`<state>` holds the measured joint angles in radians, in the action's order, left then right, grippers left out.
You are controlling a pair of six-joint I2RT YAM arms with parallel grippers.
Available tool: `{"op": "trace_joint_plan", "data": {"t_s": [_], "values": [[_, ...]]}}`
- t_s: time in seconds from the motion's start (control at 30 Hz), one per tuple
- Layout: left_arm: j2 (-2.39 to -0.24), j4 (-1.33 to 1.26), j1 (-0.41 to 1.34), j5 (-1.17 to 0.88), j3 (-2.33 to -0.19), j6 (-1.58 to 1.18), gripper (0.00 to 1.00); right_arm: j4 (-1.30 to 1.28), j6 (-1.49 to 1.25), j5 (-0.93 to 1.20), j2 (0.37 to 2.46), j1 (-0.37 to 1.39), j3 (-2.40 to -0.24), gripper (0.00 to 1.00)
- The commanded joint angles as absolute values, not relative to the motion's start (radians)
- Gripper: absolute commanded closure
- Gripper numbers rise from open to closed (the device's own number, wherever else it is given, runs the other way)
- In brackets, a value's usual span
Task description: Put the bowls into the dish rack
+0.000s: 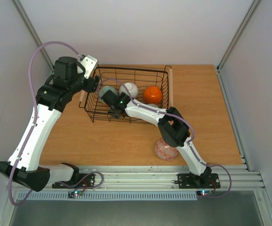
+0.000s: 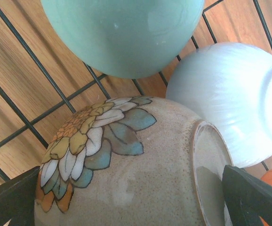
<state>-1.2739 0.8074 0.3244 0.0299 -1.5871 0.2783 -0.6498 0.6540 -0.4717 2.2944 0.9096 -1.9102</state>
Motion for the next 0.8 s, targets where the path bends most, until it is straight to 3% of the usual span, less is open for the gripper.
{"op": "trace_joint_plan", "data": {"t_s": [0.0, 0.77], "values": [[-1.252, 0.773, 0.318, 0.025, -1.579, 0.288, 0.27, -0.654, 0.627, -0.248, 2.34, 0.923, -1.826, 0.02], [-1.252, 0.769, 0.318, 0.025, -1.577, 0.29, 0.27, -0.412, 0.652, -0.2, 2.259, 0.923, -1.614, 0.02]]}}
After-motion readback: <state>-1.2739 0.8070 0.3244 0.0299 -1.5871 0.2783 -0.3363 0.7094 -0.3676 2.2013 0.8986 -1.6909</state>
